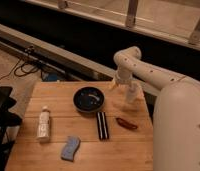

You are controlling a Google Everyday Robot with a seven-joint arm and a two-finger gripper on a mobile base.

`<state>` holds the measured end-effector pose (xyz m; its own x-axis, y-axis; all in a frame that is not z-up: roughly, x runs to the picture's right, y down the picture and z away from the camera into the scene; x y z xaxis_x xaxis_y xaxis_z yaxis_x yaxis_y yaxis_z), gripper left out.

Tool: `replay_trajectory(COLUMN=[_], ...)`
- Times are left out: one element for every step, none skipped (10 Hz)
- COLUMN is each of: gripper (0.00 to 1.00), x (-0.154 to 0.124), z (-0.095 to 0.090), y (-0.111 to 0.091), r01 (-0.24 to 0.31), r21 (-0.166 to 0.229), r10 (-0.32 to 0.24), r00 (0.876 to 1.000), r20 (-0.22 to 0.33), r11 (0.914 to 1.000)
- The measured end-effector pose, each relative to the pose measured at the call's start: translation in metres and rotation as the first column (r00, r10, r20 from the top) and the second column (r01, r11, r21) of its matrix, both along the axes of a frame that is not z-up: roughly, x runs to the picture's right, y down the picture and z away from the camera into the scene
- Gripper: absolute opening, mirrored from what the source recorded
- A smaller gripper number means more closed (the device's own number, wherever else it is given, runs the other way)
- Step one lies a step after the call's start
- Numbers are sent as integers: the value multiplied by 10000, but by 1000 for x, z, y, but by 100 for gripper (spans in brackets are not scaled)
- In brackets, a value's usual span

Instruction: Pick up the ceramic cup

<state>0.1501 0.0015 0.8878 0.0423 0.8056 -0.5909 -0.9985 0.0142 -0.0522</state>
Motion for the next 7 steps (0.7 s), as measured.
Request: replay_trajectory(gripper=[80, 79, 75, 68, 53, 44, 38], x=[3, 9, 10, 14, 13, 12, 14], z=[6, 3, 0, -1, 2, 4, 4], y=[-2, -2, -1, 1, -1, -2, 0], r01=[-53, -13, -40, -41, -95, -91, -136], r21=[-63, 202, 309, 321, 303, 265, 253], r10=[53, 22, 55, 59, 110, 103, 151], r00=[10000, 9992, 9988, 9984, 9988, 9988, 9982], r20=[-54, -403, -490, -559, -474, -475, -587], r11=[10000, 9998, 9995, 9995, 9995, 9996, 9996])
